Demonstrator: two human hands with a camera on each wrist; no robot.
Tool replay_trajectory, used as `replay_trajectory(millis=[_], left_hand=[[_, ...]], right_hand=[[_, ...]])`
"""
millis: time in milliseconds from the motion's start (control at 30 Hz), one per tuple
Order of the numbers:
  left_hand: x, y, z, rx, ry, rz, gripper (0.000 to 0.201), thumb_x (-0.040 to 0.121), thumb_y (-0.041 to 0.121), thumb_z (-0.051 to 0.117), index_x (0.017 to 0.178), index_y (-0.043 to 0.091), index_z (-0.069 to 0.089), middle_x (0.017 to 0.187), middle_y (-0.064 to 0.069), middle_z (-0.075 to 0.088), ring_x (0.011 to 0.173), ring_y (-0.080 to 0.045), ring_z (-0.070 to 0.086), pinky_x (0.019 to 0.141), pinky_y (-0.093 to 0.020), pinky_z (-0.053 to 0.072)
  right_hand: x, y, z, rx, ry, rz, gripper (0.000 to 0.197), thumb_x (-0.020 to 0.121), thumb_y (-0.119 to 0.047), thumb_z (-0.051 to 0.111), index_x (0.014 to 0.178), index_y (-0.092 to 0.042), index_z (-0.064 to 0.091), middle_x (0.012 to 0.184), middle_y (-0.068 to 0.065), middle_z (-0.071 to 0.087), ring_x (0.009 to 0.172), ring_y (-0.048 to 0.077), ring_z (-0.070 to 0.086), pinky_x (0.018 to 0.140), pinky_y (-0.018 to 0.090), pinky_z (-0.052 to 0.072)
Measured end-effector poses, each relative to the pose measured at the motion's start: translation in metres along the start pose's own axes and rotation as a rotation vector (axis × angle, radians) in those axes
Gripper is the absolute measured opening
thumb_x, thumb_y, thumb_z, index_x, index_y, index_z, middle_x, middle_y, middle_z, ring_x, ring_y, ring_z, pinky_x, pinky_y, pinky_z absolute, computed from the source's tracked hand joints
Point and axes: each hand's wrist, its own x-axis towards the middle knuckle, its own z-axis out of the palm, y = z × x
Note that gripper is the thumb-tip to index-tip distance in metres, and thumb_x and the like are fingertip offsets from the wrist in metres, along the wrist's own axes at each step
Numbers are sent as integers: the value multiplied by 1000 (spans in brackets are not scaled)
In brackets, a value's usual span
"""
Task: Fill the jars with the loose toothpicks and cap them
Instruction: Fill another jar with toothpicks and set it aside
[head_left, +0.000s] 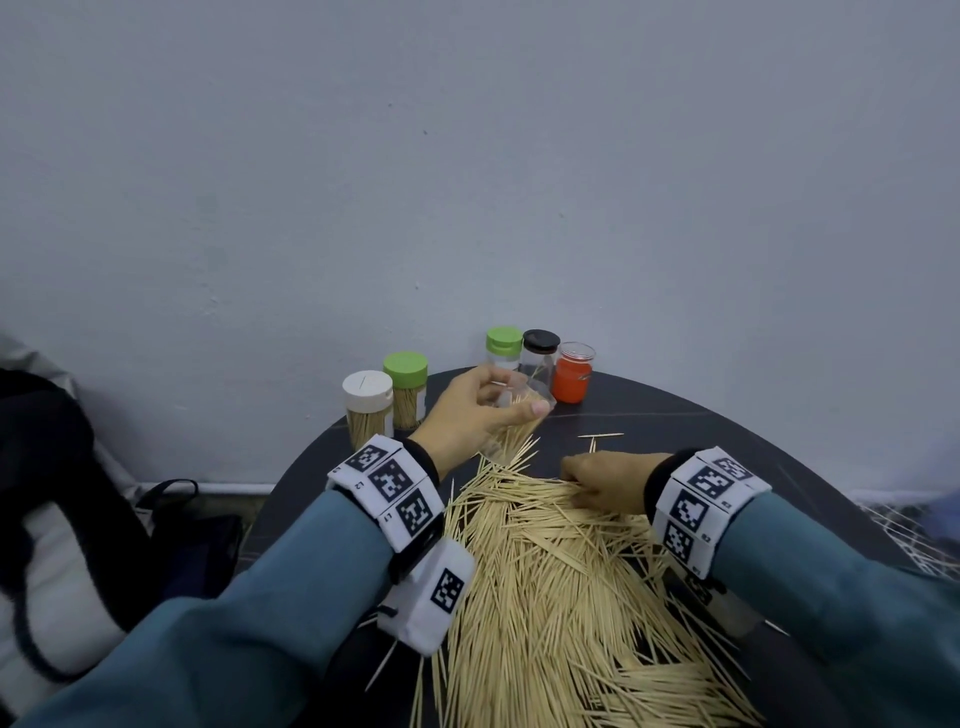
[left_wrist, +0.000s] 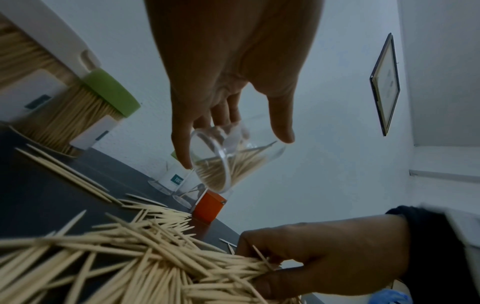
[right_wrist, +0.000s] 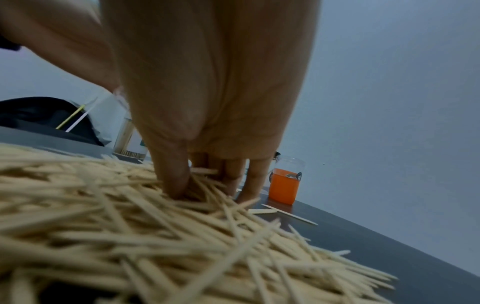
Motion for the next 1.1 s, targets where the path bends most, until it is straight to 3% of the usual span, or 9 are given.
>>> replay_trajectory(millis=[233,300,400,533,600,700,867,1033,1100], left_hand=[[1,-1,0,21,6,-5,45,78,24,74,118,15,56,125,-7,59,119,-16,53,79,-16,48],[1,-1,0,27,8,-13,47,78,24,74,120,15,55,126,-6,59,119,-17,53,82,-20,48],[1,-1,1,17,12,-23,44,78,24,74,117,17,56,126,-7,59,119,-18,54,86,-26,48],[0,1,1,15,15,-21,44,78,23,74,117,16,56,125,-8,59,118,-18,54,82,-23,50],[-1,2,0,10,26,-19,47,78,22,74,121,13,55,125,-8,59,118,-19,54,81,-23,50],[-2,5,-2,7,40,-15,50,79,23,73,124,12,54,125,-7,59,117,-18,54,76,-20,50],[-4,7,-5,-12,41,-23,49,78,26,73,122,13,55,122,-7,61,115,-20,57,93,-39,51],[-6,6,-2,25,22,-24,61,68,38,75,122,16,56,125,-7,59,118,-19,55,99,-42,47],[-7,5,1,31,13,-22,58,71,34,75,122,15,57,124,-7,60,117,-18,55,98,-38,48]], right_hand=[[-9,-1,0,-90,-15,14,27,102,-19,29,122,-5,42,135,11,45,124,25,44,105,37,27],[-13,-1,0,-121,-8,8,13,102,-18,29,105,-13,41,130,10,48,118,25,47,101,34,28],[-17,1,1,-72,-11,-4,6,101,-15,31,100,-14,37,127,10,51,112,26,49,89,32,35],[-22,5,0,101,16,-33,6,100,-8,28,98,-11,34,126,8,53,110,25,52,86,28,39],[-27,7,0,178,62,-45,9,101,-11,28,101,-7,37,105,2,58,100,25,53,82,28,39],[-30,12,1,380,141,-73,18,101,-13,25,95,-5,40,78,-1,48,81,19,49,79,29,41],[-32,19,4,743,238,-118,22,101,-9,23,88,-14,40,73,0,41,64,9,39,65,20,39],[-32,21,7,1159,299,-154,27,102,-6,22,85,-14,40,66,-2,37,54,5,33,50,14,30],[-32,23,9,1287,315,-175,28,102,-6,22,81,-14,39,64,-2,36,48,2,33,49,15,28]])
